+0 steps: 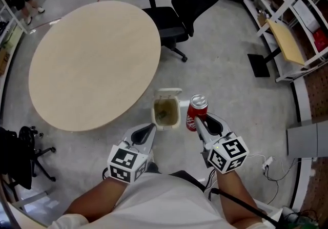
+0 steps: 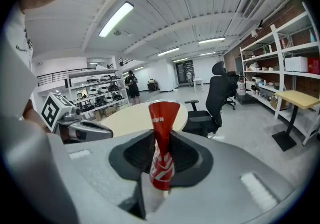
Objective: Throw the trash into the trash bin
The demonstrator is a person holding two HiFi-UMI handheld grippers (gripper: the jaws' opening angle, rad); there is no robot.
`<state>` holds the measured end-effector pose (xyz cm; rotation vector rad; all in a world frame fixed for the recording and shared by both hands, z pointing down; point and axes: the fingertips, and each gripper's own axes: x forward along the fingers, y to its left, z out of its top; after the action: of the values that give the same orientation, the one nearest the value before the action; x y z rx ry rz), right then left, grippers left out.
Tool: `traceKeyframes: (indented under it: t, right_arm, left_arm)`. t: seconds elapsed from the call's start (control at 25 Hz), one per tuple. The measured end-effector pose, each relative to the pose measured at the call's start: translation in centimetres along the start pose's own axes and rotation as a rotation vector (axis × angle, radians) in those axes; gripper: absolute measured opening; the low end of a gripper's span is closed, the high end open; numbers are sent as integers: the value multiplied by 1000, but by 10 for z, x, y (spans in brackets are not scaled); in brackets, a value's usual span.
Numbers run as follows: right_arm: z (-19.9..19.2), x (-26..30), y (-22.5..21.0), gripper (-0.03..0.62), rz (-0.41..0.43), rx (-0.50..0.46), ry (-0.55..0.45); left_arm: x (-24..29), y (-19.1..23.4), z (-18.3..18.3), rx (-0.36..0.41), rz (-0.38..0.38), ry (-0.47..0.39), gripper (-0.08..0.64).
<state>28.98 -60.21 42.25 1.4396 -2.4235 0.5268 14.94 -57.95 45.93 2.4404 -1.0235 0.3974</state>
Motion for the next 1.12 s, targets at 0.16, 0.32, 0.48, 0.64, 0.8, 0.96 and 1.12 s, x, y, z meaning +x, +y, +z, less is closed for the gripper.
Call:
traceKeyframes:
  t: [0.16, 0.32, 0.48, 0.64, 0.8, 0.96, 1.12]
  right_arm:
    - [17, 12, 1, 91, -18, -20, -27]
    - [16, 23, -1, 91, -14, -24, -13]
    - [0, 34, 0, 91, 5, -14, 25]
    - [-27, 49, -5, 91, 64, 17, 76]
    - [-69, 76, -14, 91, 138, 46, 165]
    - [-115, 108, -26, 89, 185, 35, 252]
    - [-167, 139, -50, 89, 190, 58, 343]
  left_arm:
    - [8, 5, 1, 19, -34, 7, 8]
    - [11, 9, -2, 16, -39, 12, 8]
    - [15, 16, -18, 9, -19, 46, 9]
    - [26, 21, -41, -1, 36, 103, 9]
    - [40, 32, -62, -41, 116, 143, 8]
    - [61, 51, -90, -85, 188, 193, 8]
    - [91, 69, -115, -51, 239, 266, 9]
